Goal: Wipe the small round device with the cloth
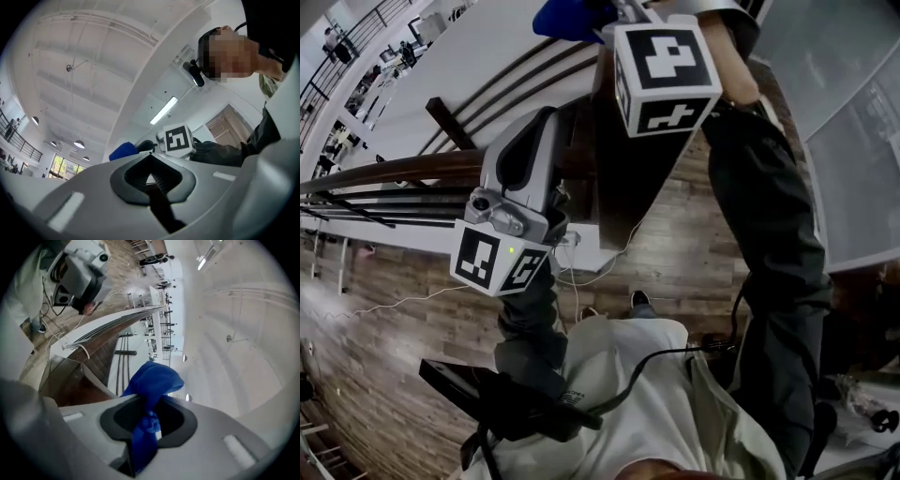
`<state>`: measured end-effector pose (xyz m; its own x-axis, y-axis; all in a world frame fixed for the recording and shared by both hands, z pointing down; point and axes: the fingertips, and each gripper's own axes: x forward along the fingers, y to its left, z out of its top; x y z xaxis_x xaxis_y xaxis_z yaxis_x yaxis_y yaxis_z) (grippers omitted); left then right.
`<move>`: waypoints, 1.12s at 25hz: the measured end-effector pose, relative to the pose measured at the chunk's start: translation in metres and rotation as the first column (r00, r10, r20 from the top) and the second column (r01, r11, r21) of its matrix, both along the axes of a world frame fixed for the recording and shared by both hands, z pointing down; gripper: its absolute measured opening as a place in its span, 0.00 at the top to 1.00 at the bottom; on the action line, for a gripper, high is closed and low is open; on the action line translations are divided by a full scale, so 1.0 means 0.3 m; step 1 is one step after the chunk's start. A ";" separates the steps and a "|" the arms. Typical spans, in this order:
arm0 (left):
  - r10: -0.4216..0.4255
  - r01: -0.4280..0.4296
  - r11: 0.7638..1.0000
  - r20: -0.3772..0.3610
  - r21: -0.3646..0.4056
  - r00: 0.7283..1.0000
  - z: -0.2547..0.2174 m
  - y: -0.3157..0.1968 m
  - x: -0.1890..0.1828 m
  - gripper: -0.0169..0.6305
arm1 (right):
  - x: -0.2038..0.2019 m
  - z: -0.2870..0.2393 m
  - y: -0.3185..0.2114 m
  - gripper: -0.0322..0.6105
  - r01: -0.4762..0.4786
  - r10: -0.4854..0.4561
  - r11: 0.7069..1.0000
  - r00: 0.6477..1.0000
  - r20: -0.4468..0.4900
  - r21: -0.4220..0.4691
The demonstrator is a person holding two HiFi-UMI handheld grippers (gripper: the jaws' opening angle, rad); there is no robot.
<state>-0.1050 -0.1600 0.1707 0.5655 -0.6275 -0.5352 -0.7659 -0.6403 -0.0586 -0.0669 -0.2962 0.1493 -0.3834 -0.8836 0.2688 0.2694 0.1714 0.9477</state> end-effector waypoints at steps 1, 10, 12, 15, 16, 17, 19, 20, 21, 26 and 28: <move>-0.004 0.004 1.000 0.004 0.002 1.000 -0.004 0.010 0.001 0.97 | 0.001 0.029 -0.002 0.82 -0.007 0.008 1.000 0.999 -0.043 0.024; -0.069 0.069 0.998 0.010 0.007 0.998 -0.015 0.030 -0.038 0.97 | 0.046 -0.134 0.101 0.82 0.151 -0.164 0.986 0.952 0.259 0.069; -0.069 0.069 0.998 0.010 0.005 0.998 -0.009 0.026 -0.035 0.97 | 0.118 -0.224 0.114 0.82 0.151 -0.183 0.982 0.907 0.378 0.112; -0.063 0.063 0.998 0.010 0.000 0.998 -0.008 0.019 -0.023 0.97 | 0.223 -0.287 0.130 0.82 0.116 -0.165 0.985 0.857 0.487 0.130; -0.059 0.059 0.998 0.011 -0.002 0.998 -0.005 0.013 -0.014 0.97 | 0.251 -0.283 0.131 0.82 0.108 -0.155 0.987 0.848 0.507 0.122; -0.055 0.055 0.998 0.014 -0.005 0.998 0.002 0.005 -0.001 0.97 | 0.279 -0.264 0.126 0.82 0.100 -0.144 0.989 0.842 0.520 0.112; -0.046 0.046 0.999 0.022 -0.012 0.999 0.027 -0.014 0.034 0.97 | 0.336 -0.197 0.102 0.82 0.085 -0.122 0.992 0.831 0.543 0.093; -0.041 0.041 0.999 0.026 -0.015 0.999 0.039 -0.022 0.052 0.97 | 0.361 -0.164 0.092 0.82 0.081 -0.114 0.993 0.821 0.560 0.085; -0.036 0.037 0.999 0.029 -0.018 0.999 0.045 -0.025 0.065 0.97 | 0.380 -0.142 0.087 0.82 0.079 -0.109 0.994 0.807 0.581 0.076; -0.021 0.021 1.000 0.034 -0.018 0.999 0.027 -0.019 0.094 0.97 | 0.432 -0.088 0.108 0.82 0.079 -0.067 0.997 0.740 0.669 0.012; -0.014 0.015 1.000 0.036 -0.018 0.999 0.032 -0.016 0.113 0.97 | 0.455 -0.035 0.122 0.82 0.076 -0.036 0.997 0.747 0.664 -0.031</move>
<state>-0.0710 -0.1647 0.1802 0.5748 -0.6453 -0.5032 -0.7728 -0.6302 -0.0747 0.0698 -0.2597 0.1390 -0.5314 -0.8467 -0.0263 -0.4121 0.2313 0.8813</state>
